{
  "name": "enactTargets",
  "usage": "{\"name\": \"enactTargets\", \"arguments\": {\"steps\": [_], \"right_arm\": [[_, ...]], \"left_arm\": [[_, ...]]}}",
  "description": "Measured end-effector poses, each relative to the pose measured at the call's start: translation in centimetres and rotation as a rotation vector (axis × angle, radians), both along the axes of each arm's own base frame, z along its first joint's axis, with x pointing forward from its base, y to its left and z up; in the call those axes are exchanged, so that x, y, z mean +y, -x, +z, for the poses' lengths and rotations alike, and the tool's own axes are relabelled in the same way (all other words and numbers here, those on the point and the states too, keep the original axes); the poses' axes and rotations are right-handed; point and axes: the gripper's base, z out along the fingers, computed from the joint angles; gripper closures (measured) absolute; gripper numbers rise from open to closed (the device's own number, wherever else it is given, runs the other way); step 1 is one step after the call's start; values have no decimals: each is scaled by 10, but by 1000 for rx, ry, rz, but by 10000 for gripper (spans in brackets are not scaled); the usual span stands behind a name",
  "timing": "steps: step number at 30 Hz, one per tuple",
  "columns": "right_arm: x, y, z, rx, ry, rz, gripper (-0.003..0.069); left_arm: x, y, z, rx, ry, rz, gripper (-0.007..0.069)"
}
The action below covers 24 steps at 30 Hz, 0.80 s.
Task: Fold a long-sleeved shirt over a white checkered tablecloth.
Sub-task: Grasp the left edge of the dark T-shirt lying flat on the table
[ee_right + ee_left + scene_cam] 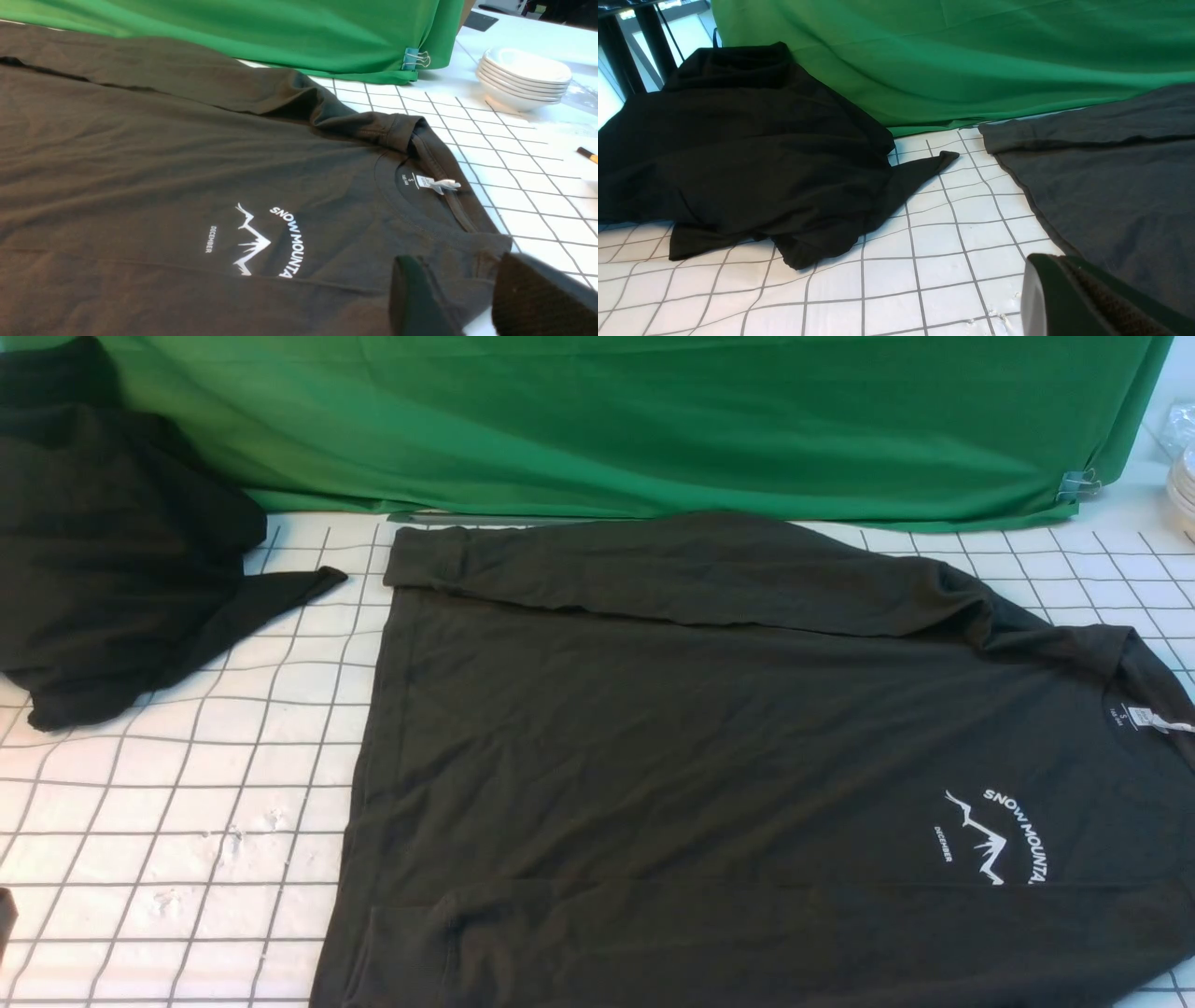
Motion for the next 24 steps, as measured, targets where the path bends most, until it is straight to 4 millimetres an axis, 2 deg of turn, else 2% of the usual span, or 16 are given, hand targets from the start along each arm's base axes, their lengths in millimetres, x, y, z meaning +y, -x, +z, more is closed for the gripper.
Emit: {"name": "enactTargets", "arguments": {"steps": [4,7,8,9,12,17,19,21,24], "right_arm": [[0,0,0,0,0,0,417],[0,0,0,0,0,0,417],[0,0,0,0,0,0,417],[0,0,0,0,0,0,417],[0,0,0,0,0,0,417],[0,0,0,-1,-1,0,417],[0,0,0,-1,-1,0,417],[1,0,3,-29,-84,-2,417],[2,-1,18,-191,-462,-2,417]], "left_arm": [[0,0,1,-13,9,-1,620],[-1,0,9,-97,167,-13,620],[-1,0,10,-104,172,-13,620],[0,1,16,-169,302,-20,620],[2,3,24,-265,393,-24,620],[5,7,35,-398,437,-30,620],[6,9,41,-473,523,-49,620],[9,15,51,-604,661,-92,620],[9,21,74,-653,829,-167,620]]}}
